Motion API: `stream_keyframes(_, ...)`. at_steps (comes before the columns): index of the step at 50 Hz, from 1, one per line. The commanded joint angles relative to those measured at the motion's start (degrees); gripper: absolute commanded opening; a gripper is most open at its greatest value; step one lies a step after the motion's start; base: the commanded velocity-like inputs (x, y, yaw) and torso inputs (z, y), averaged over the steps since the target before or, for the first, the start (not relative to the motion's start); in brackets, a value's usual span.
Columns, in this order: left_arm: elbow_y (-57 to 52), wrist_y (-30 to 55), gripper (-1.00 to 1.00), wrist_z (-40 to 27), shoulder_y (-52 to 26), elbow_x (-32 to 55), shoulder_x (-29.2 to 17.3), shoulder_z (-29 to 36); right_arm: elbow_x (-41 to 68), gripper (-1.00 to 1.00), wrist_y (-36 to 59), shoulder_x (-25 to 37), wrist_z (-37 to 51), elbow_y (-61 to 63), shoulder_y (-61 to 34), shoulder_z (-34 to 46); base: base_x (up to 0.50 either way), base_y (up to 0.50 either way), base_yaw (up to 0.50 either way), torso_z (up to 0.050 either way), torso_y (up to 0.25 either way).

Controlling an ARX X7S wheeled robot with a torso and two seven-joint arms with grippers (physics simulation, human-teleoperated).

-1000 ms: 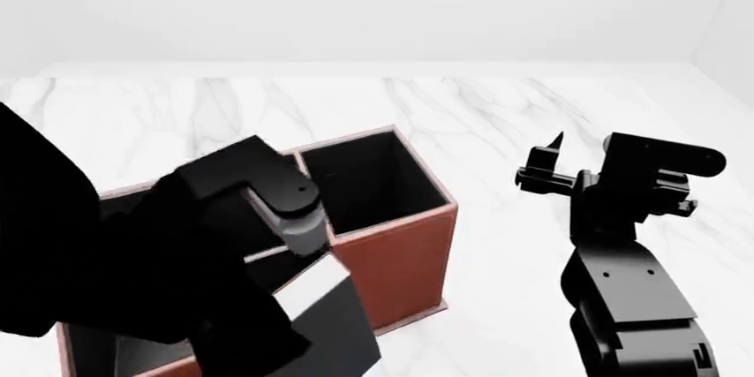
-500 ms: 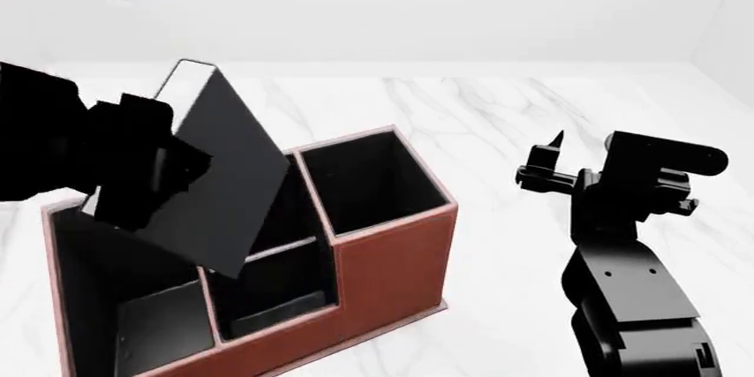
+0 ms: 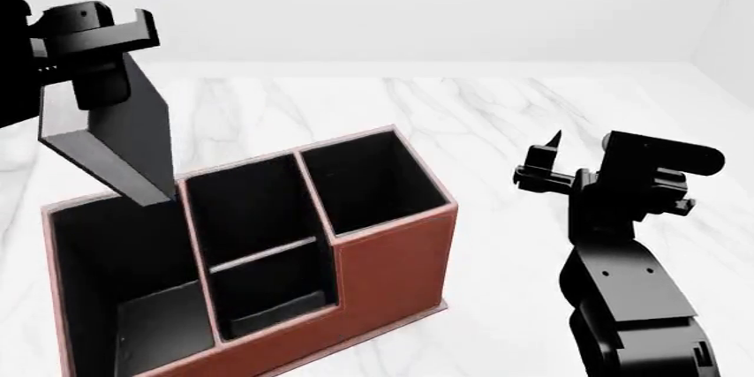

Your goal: Pick up the book and place it in the left compartment of the caddy.

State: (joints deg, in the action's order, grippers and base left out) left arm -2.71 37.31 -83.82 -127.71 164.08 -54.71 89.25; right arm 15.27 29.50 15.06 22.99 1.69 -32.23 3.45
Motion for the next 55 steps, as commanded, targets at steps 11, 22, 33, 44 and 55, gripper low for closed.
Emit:
stream_keyframes(11,-3.8,-3.8,-1.00,-5.6,-2.8,4.9,-0.5,4.5,0.3,1.00,0.4,0.2,0.5,0.2,-0.4,0.3,0.00,0.00,0.00,0.000,0.001)
stream_keyframes(22,-4.9,-4.2,-1.00,-4.6,-3.0,5.5,-1.4,7.9,0.4,1.00,0.0,0.2,0.6,-0.5,-0.4,0.5,0.00,0.00,0.00,0.000,0.001)
stream_keyframes(33,-8.2,-5.6,-1.00,-3.7,-2.1,5.8,-2.9,9.6,0.7,1.00,0.1,0.3,0.8,-0.2,-0.3,0.6,0.00,0.00,0.00,0.000,0.002)
stream_keyframes(44,-10.3,-7.0,-1.00,-2.5,-0.8,5.0,-4.8,11.6,0.8,1.00,0.0,0.3,0.9,-0.3,-0.3,0.8,0.00,0.00,0.00,0.000,0.001)
stream_keyframes(55,-9.8,-7.0,-1.00,-1.4,1.2,2.8,-5.4,13.5,1.1,1.00,-0.1,0.5,1.0,-0.4,-0.4,0.8,0.00,0.00,0.00,0.001,0.001)
